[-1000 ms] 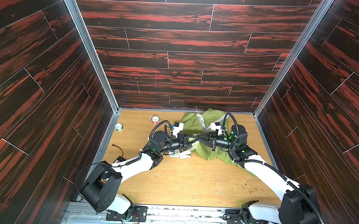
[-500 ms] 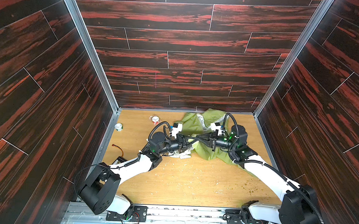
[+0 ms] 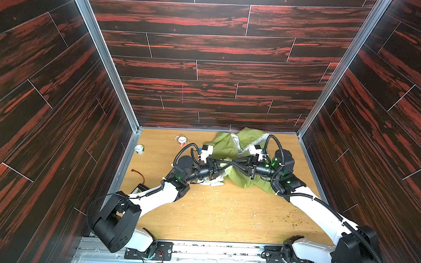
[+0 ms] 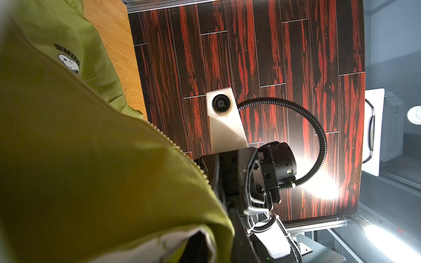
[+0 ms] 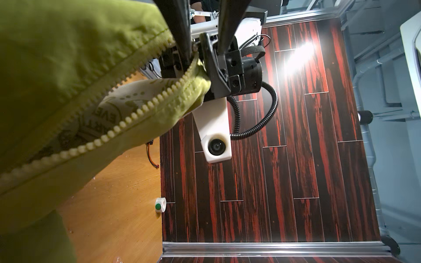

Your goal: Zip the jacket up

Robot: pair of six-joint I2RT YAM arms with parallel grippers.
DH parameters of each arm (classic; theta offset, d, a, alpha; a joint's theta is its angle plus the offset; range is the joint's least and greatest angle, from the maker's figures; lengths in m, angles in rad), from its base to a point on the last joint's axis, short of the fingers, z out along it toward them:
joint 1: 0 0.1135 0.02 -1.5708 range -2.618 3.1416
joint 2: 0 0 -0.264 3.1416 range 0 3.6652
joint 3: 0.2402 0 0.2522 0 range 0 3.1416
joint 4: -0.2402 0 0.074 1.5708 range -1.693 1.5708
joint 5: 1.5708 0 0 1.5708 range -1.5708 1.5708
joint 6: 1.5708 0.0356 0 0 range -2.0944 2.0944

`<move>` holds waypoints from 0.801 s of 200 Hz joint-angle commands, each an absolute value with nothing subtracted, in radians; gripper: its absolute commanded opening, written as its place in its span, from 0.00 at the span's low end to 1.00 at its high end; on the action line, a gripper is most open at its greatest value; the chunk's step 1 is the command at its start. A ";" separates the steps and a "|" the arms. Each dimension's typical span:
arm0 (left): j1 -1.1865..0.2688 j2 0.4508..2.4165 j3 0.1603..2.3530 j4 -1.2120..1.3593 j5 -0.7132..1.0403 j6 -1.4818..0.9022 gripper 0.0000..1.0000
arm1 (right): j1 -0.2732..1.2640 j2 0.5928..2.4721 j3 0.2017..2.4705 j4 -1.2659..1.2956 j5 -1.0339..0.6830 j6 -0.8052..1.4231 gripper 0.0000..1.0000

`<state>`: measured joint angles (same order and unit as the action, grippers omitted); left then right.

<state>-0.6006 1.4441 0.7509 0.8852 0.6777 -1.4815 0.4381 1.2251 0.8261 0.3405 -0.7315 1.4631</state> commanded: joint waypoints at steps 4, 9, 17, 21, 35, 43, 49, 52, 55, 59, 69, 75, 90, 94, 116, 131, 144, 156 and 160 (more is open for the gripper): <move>-0.600 1.400 0.745 0.930 0.678 -1.474 0.00 | 0.444 1.196 0.812 0.332 -0.729 1.459 0.26; -0.600 1.399 0.744 0.930 0.678 -1.473 0.00 | 0.444 1.197 0.811 0.330 -0.726 1.458 0.26; -0.600 1.396 0.743 0.930 0.678 -1.473 0.00 | 0.444 1.194 0.810 0.325 -0.723 1.456 0.28; -0.600 1.397 0.741 0.928 0.677 -1.473 0.00 | 0.443 1.193 0.809 0.321 -0.723 1.452 0.29; -0.600 1.396 0.741 0.928 0.678 -1.472 0.00 | 0.443 1.191 0.811 0.306 -0.717 1.441 0.30; -0.599 1.393 0.741 0.928 0.678 -1.473 0.00 | 0.444 1.190 0.811 0.296 -0.714 1.436 0.30; -0.600 1.393 0.739 0.927 0.678 -1.472 0.00 | 0.443 1.189 0.811 0.290 -0.711 1.431 0.30; -0.600 1.392 0.741 0.927 0.677 -1.473 0.00 | 0.443 1.189 0.811 0.286 -0.709 1.429 0.30; -0.600 1.391 0.740 0.927 0.677 -1.473 0.00 | 0.444 1.189 0.813 0.283 -0.708 1.426 0.30; -0.600 1.391 0.740 0.927 0.676 -1.473 0.00 | 0.444 1.189 0.814 0.277 -0.705 1.424 0.30; -0.601 1.388 0.742 0.925 0.676 -1.474 0.00 | 0.443 1.189 0.817 0.267 -0.699 1.416 0.30; -0.600 1.387 0.743 0.924 0.676 -1.474 0.00 | 0.443 1.189 0.819 0.268 -0.699 1.415 0.30; -0.600 1.383 0.745 0.918 0.675 -1.470 0.00 | 0.443 1.191 0.825 0.262 -0.698 1.411 0.28; -0.599 1.383 0.745 0.916 0.678 -1.470 0.00 | 0.443 1.190 0.825 0.259 -0.695 1.410 0.27; -0.600 1.382 0.742 0.911 0.678 -1.469 0.00 | 0.443 1.191 0.827 0.265 -0.702 1.410 0.24; -0.600 1.382 0.741 0.911 0.676 -1.468 0.00 | 0.445 1.193 0.835 0.270 -0.708 1.408 0.23; -0.600 1.382 0.741 0.910 0.676 -1.467 0.00 | 0.448 1.194 0.841 0.272 -0.711 1.407 0.22; -0.600 1.382 0.743 0.907 0.678 -1.468 0.00 | 0.451 1.196 0.846 0.273 -0.713 1.405 0.21; -0.600 1.382 0.745 0.905 0.678 -1.466 0.00 | 0.453 1.198 0.848 0.275 -0.714 1.405 0.21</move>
<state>-0.6006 1.4185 0.7433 0.8841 0.6724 -1.4773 0.4404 1.2152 0.8261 0.2756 -0.7044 1.4170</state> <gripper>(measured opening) 0.166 0.220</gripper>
